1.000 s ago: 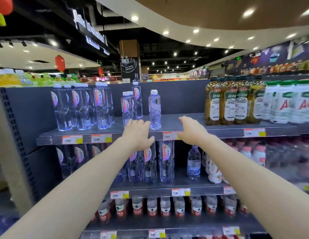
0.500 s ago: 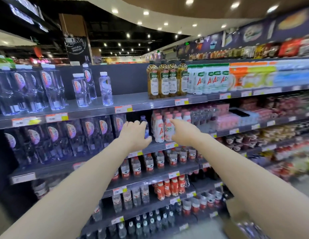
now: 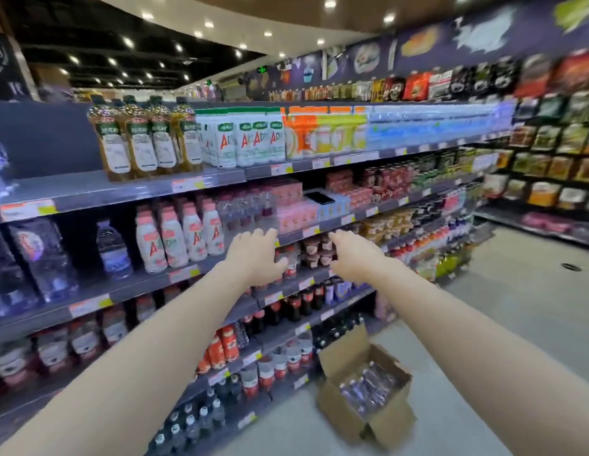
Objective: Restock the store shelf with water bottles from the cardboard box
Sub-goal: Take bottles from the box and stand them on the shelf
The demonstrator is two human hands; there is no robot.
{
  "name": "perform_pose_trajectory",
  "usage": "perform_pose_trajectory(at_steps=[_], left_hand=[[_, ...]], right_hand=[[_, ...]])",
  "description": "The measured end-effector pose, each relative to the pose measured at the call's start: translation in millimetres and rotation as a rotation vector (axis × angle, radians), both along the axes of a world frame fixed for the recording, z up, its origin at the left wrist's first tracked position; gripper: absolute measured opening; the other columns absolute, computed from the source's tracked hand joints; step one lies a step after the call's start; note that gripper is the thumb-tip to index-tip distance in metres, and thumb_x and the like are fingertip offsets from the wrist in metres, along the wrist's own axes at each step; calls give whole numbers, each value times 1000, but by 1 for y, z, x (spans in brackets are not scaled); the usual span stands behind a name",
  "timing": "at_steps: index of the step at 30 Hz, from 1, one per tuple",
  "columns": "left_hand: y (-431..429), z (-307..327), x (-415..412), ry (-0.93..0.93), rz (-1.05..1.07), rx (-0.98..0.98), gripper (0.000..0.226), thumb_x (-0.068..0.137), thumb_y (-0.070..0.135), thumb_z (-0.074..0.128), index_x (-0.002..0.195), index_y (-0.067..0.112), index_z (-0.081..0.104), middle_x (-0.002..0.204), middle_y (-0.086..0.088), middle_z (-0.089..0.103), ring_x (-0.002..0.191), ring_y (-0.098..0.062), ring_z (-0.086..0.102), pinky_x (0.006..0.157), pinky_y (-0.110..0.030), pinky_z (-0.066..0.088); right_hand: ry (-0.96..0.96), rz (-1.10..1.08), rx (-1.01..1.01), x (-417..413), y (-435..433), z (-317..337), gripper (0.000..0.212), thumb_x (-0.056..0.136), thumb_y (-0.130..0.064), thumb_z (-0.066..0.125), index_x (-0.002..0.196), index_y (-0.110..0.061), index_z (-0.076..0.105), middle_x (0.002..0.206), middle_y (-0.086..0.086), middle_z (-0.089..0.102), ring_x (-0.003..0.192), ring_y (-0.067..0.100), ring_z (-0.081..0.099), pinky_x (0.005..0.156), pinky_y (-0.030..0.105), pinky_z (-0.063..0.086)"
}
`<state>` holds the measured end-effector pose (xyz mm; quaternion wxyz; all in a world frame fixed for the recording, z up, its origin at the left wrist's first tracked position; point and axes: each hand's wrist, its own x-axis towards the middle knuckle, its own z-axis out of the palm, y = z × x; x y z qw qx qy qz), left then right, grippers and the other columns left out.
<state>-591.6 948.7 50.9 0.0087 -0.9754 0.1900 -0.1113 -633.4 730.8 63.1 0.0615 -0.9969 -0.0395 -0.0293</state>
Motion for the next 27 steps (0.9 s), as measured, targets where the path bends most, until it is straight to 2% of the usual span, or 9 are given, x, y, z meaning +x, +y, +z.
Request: perform_pose_trajectory(at_steps=[4, 7, 11, 14, 17, 22, 23, 25, 27], left_hand=[[-111, -25, 14, 71, -35, -45, 69, 97, 58, 49, 149, 13, 42, 137, -15, 57, 119, -37, 59, 93, -45, 51], [-179, -42, 28, 125, -60, -40, 69, 99, 57, 49, 150, 12, 40, 134, -15, 56, 116, -36, 59, 90, -44, 52], [-244, -67, 61, 198, -78, -22, 66, 99, 56, 49, 147, 12, 42, 130, -14, 57, 111, -34, 61, 83, -42, 54], [-279, -90, 93, 223, -88, -16, 63, 99, 55, 51, 143, 10, 44, 124, -14, 57, 107, -33, 60, 78, -40, 51], [-305, -122, 131, 252, -90, -7, 67, 98, 54, 51, 146, 10, 40, 121, -14, 58, 105, -33, 61, 77, -40, 51], [-335, -180, 228, 332, -71, -5, 46, 97, 54, 53, 119, 15, 48, 115, -12, 59, 96, -32, 60, 82, -45, 55], [-340, -194, 250, 350, -59, -8, 48, 97, 54, 53, 124, 14, 48, 116, -13, 59, 98, -33, 60, 81, -44, 54], [-347, -219, 293, 398, -34, -1, 54, 98, 54, 53, 131, 11, 46, 119, -15, 58, 103, -35, 61, 77, -42, 52], [-350, -243, 329, 457, -10, 12, 48, 98, 53, 54, 123, 12, 48, 118, -15, 58, 104, -36, 61, 76, -42, 49]], right_hand=[[20, -21, -55, 8, -97, -13, 61, 103, -22, 55, 158, -9, 32, 161, 12, 35, 147, 32, 35, 114, 45, 41], [38, -47, -71, 20, -158, -24, 63, 102, -24, 55, 159, -11, 29, 160, 11, 37, 145, 31, 37, 109, 44, 41], [84, -81, -53, 48, -224, -50, 59, 102, -27, 57, 154, -11, 36, 157, 14, 40, 133, 32, 50, 90, 40, 48], [120, -108, -13, 82, -260, -75, 50, 101, -23, 55, 147, -9, 43, 140, 13, 56, 117, 32, 59, 80, 40, 48], [159, -111, -5, 126, -283, -104, 46, 101, -22, 54, 145, -9, 45, 136, 12, 55, 107, 29, 52, 98, 46, 45], [207, -95, 0, 223, -308, -163, 22, 99, -18, 56, 119, -11, 53, 121, 11, 55, 98, 28, 44, 84, 40, 36], [220, -100, 10, 245, -312, -178, 24, 98, -18, 56, 121, -10, 53, 124, 11, 56, 104, 29, 46, 89, 41, 38], [267, -102, 11, 284, -318, -206, 45, 98, -19, 58, 141, -9, 48, 141, 13, 52, 130, 33, 46, 108, 48, 38], [319, -93, -21, 319, -323, -231, 51, 98, -20, 59, 146, -6, 44, 147, 14, 49, 137, 32, 43, 113, 50, 34]])
